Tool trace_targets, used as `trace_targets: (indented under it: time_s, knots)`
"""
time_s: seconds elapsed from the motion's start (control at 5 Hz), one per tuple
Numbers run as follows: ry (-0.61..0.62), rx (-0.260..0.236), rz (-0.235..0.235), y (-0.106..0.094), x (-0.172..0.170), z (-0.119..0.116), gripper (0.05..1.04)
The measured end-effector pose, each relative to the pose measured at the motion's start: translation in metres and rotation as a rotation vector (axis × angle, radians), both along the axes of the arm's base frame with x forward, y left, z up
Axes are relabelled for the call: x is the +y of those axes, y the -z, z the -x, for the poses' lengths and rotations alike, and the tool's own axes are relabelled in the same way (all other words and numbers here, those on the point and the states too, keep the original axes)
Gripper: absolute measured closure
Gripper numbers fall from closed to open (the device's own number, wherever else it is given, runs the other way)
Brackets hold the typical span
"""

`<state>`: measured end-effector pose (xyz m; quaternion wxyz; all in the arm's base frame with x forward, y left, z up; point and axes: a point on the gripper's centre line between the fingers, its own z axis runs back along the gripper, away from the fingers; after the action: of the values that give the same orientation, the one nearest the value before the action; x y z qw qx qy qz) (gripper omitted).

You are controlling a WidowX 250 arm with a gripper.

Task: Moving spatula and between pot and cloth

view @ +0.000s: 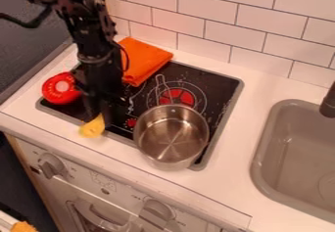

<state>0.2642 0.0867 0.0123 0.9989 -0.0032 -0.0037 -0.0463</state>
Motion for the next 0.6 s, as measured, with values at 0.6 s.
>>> trace_targets:
  time_s: [0.6]
  knots:
    - [-0.061,-0.054,-0.001,-0.041,-0.002,0.011,0.076]
